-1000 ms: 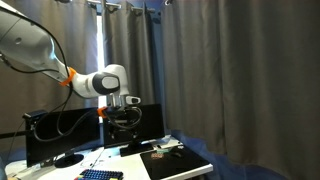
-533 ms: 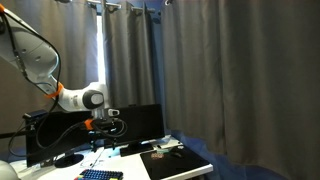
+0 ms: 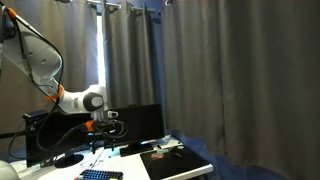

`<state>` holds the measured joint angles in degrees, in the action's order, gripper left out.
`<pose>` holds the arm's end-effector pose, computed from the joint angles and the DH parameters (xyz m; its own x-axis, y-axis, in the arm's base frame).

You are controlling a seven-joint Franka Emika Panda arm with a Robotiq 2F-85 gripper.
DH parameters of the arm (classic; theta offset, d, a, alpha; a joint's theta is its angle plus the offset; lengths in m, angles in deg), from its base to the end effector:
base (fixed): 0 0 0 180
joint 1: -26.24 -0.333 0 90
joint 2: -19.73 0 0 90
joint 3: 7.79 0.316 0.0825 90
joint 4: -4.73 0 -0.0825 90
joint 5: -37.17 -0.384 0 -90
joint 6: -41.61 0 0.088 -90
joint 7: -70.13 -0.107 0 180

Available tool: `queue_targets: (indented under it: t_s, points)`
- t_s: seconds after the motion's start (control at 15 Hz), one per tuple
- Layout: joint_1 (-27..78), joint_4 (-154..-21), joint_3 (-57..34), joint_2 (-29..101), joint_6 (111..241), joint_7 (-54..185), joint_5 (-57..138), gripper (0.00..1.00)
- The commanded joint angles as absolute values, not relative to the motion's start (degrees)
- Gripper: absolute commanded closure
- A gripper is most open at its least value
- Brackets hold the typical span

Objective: Push a black key on the keyboard

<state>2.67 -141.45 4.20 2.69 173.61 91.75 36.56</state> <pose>0.3501 0.2491 0.3757 0.5535 0.8326 0.0216 0.8302 -0.5536 0.0652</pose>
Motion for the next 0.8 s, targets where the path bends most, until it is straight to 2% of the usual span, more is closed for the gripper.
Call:
queue_targets:
  t_s: [0.0, 0.2, 0.73]
  points:
    - [3.3, -141.4, 4.8, 2.6, 173.5, 92.0, 36.3, 0.00]
    - [3.3, -141.3, 4.8, 2.6, 173.5, 92.0, 36.3, 0.00]
    - [-0.4, -133.1, 8.7, 22.8, 190.4, 104.2, 28.7, 0.00]
